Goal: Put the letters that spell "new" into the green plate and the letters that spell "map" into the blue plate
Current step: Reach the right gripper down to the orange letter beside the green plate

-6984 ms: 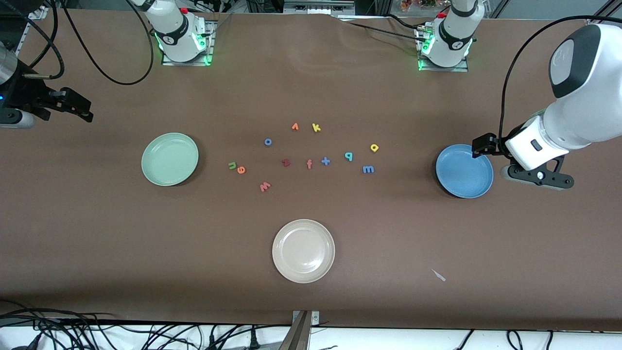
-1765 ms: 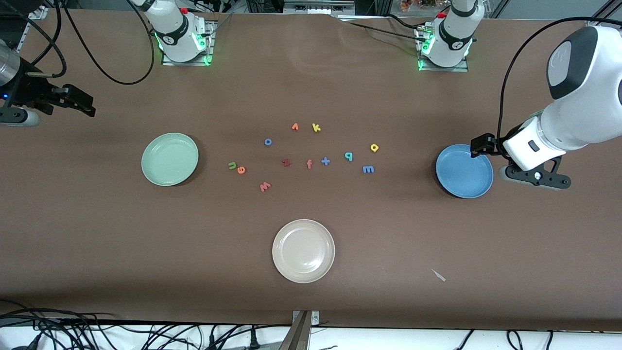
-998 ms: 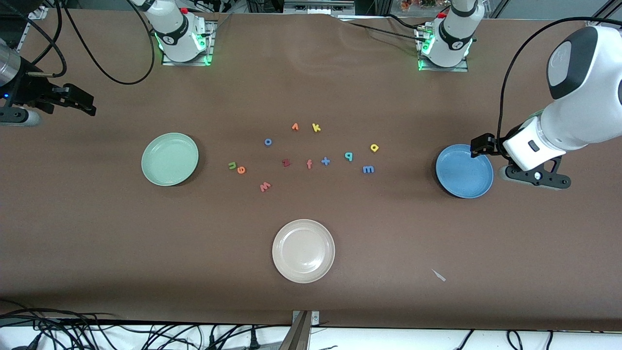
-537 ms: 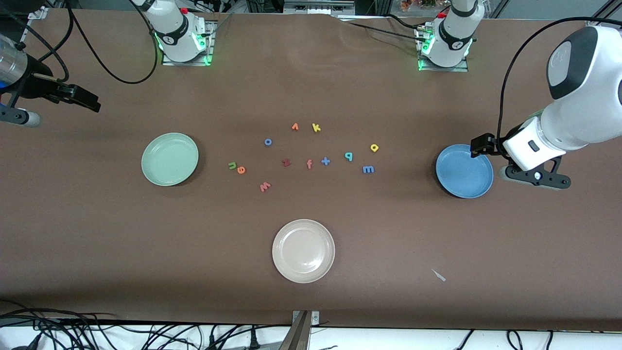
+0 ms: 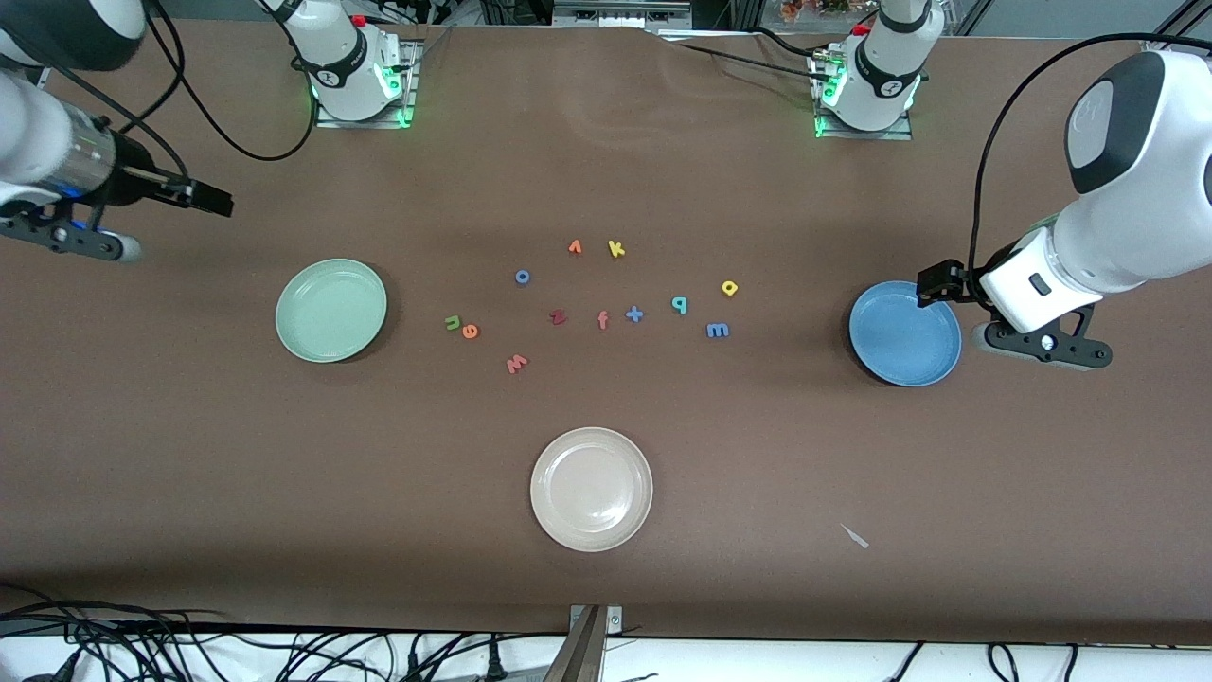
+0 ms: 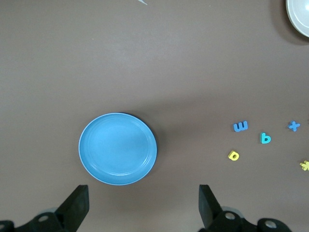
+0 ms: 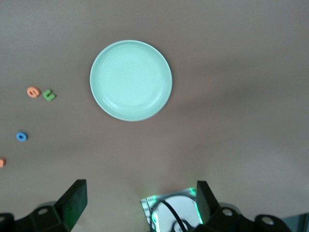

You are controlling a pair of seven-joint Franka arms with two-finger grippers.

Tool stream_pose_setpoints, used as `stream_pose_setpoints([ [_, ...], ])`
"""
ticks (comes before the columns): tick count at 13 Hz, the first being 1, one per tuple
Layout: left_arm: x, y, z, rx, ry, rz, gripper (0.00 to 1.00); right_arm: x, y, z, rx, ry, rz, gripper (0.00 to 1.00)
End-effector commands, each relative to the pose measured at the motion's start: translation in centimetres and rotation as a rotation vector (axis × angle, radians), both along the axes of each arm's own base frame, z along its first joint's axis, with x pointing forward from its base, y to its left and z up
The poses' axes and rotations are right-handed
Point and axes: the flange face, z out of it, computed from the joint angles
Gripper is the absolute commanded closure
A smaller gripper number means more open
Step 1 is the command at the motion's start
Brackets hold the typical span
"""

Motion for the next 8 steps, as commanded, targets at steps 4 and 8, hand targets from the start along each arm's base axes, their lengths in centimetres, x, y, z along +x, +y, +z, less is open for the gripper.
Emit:
stream_pose_setpoints([
  [4, -0.4, -0.2, 0.1, -0.031, -0.005, 0.0, 0.0, -2.2, 10.0, -7.7, -0.059, -0.146, -0.198, 0.0],
  [8, -0.4, -0.3, 0.1, -0.031, -0.005, -0.002, 0.0, -2.0, 14.2, -12.1, -0.06, -0.178, -0.37, 0.0],
])
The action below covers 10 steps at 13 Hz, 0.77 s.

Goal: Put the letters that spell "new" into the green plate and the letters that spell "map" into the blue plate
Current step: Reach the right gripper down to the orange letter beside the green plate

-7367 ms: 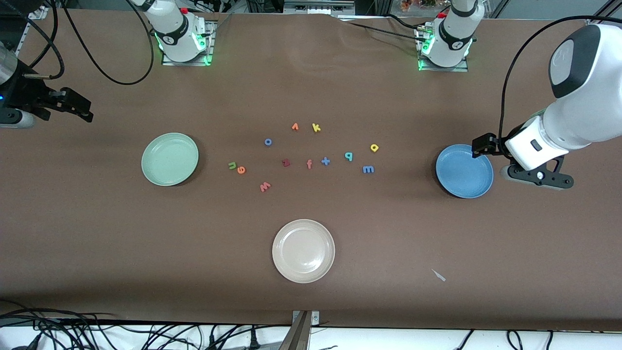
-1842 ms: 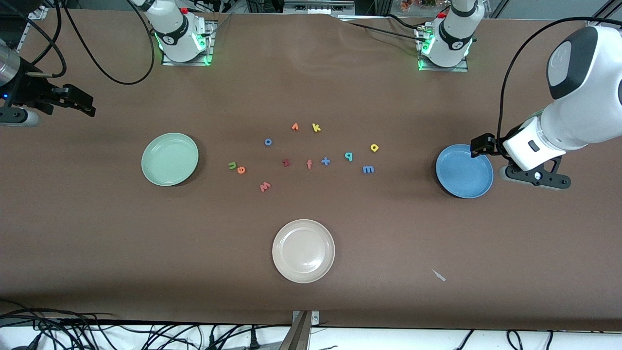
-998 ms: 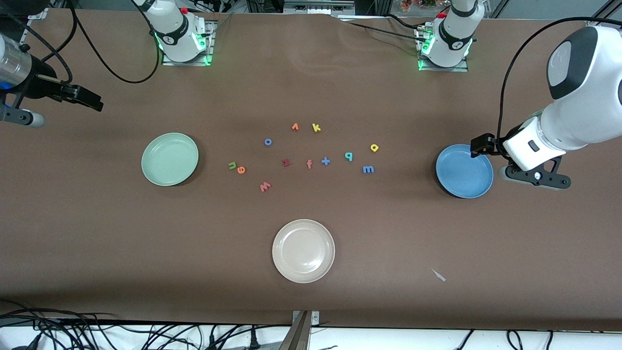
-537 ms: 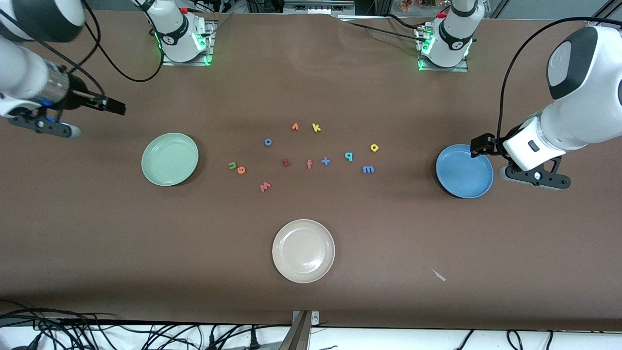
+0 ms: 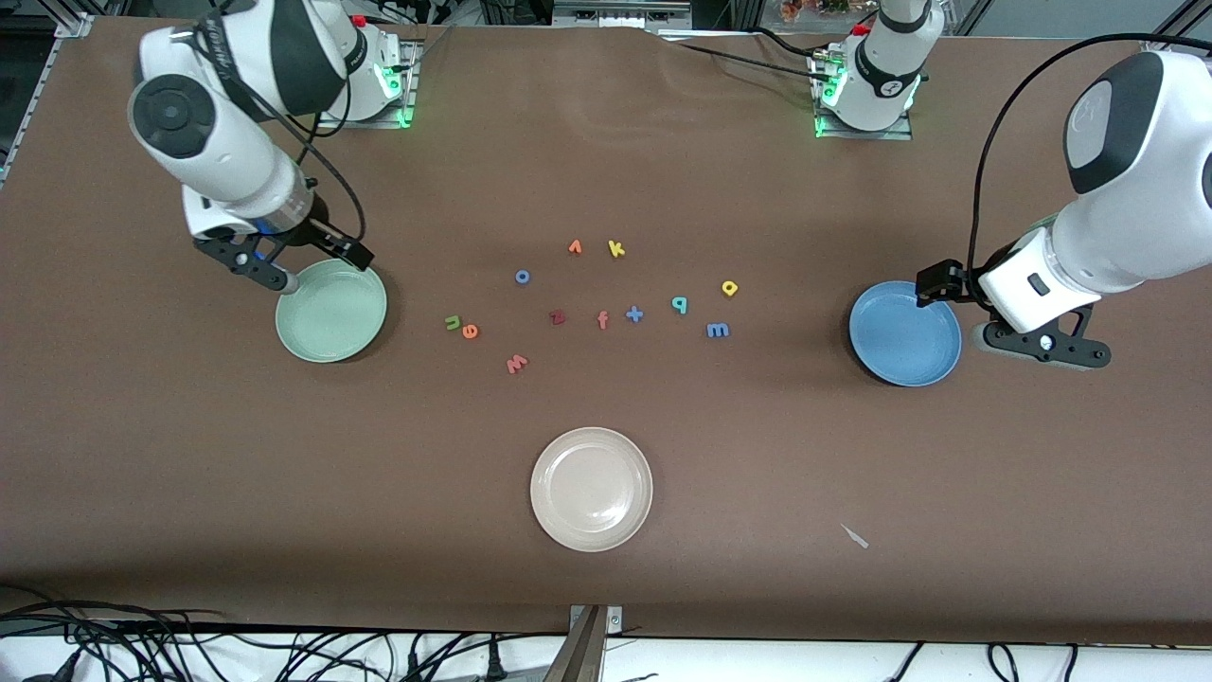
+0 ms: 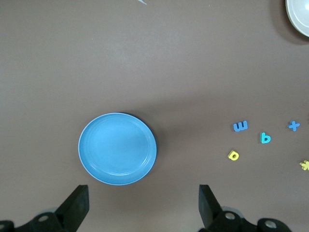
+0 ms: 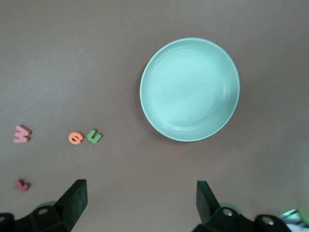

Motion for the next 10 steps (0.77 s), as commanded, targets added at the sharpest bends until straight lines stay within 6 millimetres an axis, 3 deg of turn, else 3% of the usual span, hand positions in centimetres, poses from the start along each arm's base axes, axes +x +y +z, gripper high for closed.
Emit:
stream_pose_setpoints([
  [1, -0.4, -0.2, 0.2, -0.031, -0.005, -0.001, 0.0, 0.4, 2.2, -2.4, 0.021, -0.023, -0.122, 0.0],
  [5, -0.4, -0.2, 0.2, -0.031, -0.005, -0.001, 0.0, 0.3, 6.3, -6.4, 0.026, -0.03, -0.298, 0.02],
  [7, -0.4, -0.2, 0.0, -0.03, -0.002, -0.001, 0.0, 0.7, 7.0, -9.8, -0.001, -0.032, -0.359, 0.05],
  [9, -0.4, -0.3, 0.0, -0.03, -0.002, -0.002, 0.0, 0.4, 9.4, -12.7, -0.015, -0.071, -0.407, 0.08],
  [10, -0.4, -0.4, -0.1, -0.03, -0.001, -0.004, 0.0, 0.4, 9.6, -14.5, -0.044, -0.093, -0.412, 0.08],
])
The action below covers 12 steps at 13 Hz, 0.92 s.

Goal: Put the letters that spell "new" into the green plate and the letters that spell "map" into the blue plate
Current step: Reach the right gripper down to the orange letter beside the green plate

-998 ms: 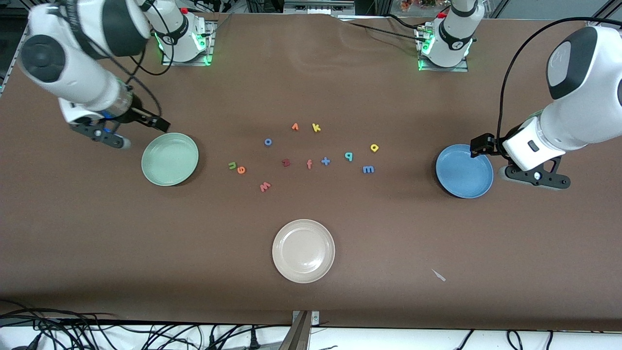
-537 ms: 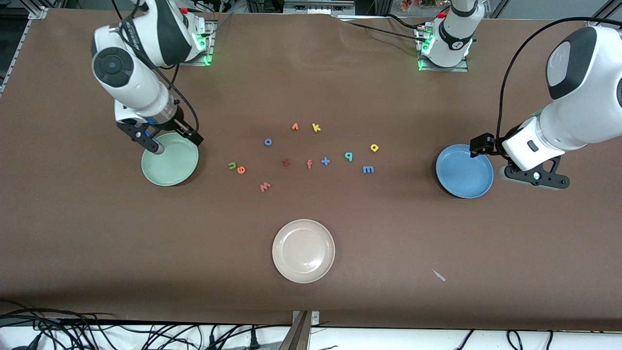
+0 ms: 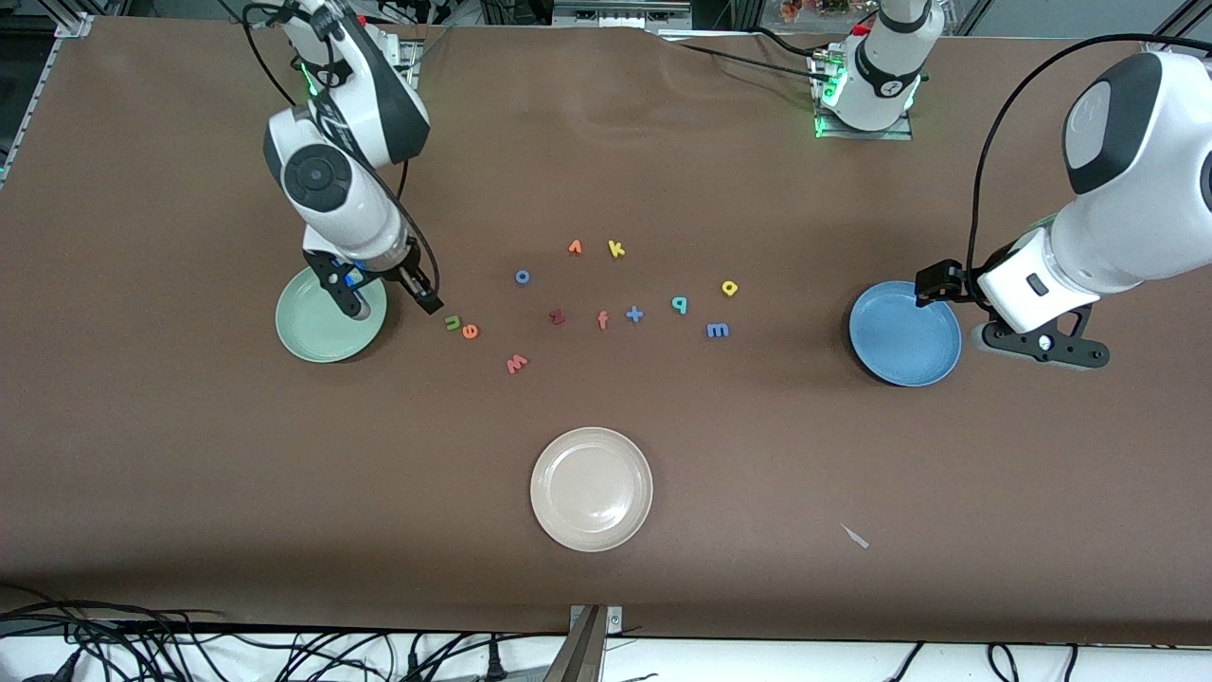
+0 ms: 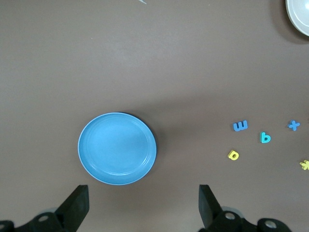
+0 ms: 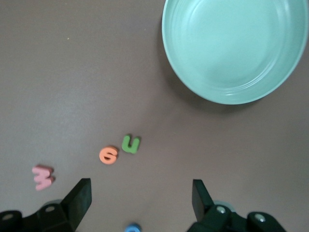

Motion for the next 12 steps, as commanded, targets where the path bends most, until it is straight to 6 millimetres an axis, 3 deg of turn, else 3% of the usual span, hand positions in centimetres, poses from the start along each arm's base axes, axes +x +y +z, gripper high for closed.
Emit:
stream_pose_setpoints([
  [1, -0.3, -0.4, -0.2, -0.03, 0.002, -0.002, 0.0, -0.1, 1.7, -4.9, -0.064, -0.046, -0.032, 0.08],
  [5, -0.2, -1.3, -1.1, -0.027, 0.016, 0.013, 0.0, 0.3, 3.4, -7.9, -0.046, -0.107, -0.125, 0.15],
  [6, -0.3, -2.7, -1.3, -0.028, 0.018, 0.017, 0.0, 0.3, 3.6, -8.6, -0.025, -0.109, -0.144, 0.17],
  [12, -0.3, -6.5, -5.0, -0.045, 0.09, 0.067, 0.0, 0.3, 4.3, -11.2, 0.039, -0.107, -0.218, 0.28],
])
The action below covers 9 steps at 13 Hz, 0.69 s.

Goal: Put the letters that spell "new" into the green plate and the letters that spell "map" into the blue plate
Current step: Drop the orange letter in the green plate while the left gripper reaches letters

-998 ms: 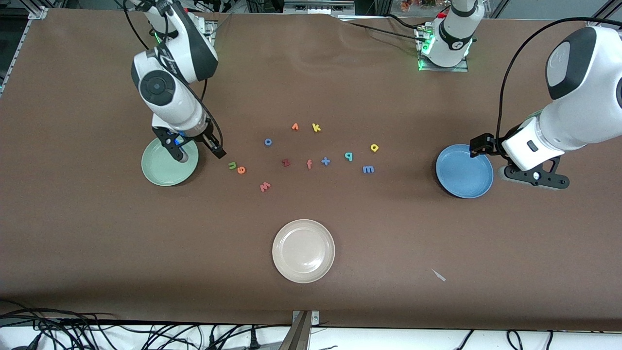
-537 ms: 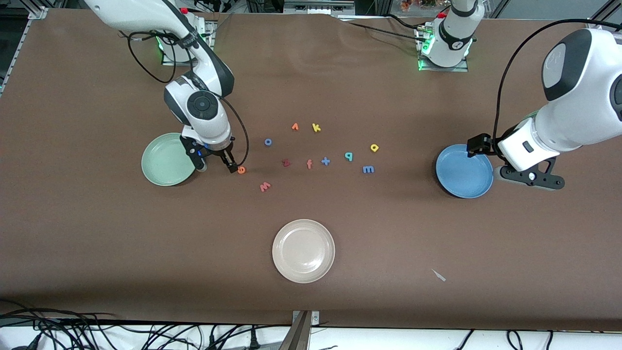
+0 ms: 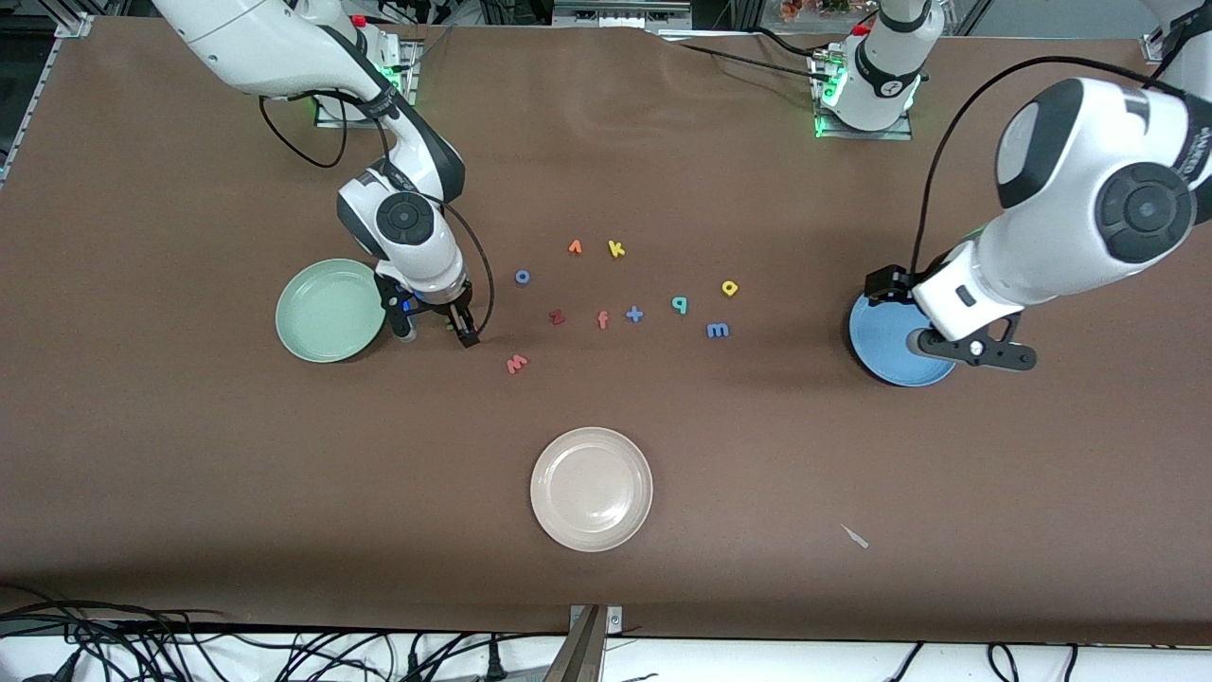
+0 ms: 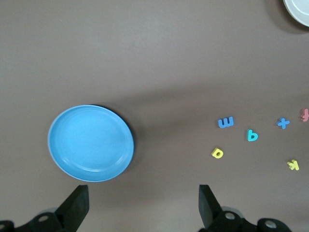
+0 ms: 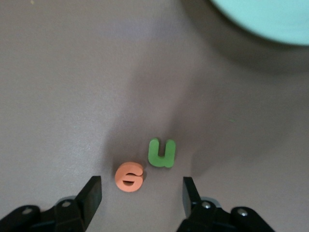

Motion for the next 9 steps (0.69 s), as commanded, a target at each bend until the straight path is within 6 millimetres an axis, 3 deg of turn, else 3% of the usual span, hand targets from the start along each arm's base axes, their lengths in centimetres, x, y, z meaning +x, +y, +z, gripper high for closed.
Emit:
stream_pose_setpoints([
  [1, 0.2, -1.3, -2.0, -0.068, 0.036, 0.058, 0.0, 0.5, 0.7, -0.7, 0.018, -0.017, -0.037, 0.33],
  [3, -0.2, -2.6, -3.6, -0.064, 0.039, 0.093, 0.0, 1.1, 0.9, -1.0, 0.026, -0.016, -0.058, 0.42],
  [6, -2.0, -5.6, -8.0, -0.038, 0.037, 0.143, 0.0, 1.6, 1.0, -1.2, 0.03, -0.015, -0.066, 0.58],
  [9, -4.0, -7.7, -11.0, -0.013, 0.051, 0.184, 0.0, 1.8, 0.9, -1.0, 0.029, -0.019, -0.067, 0.84],
])
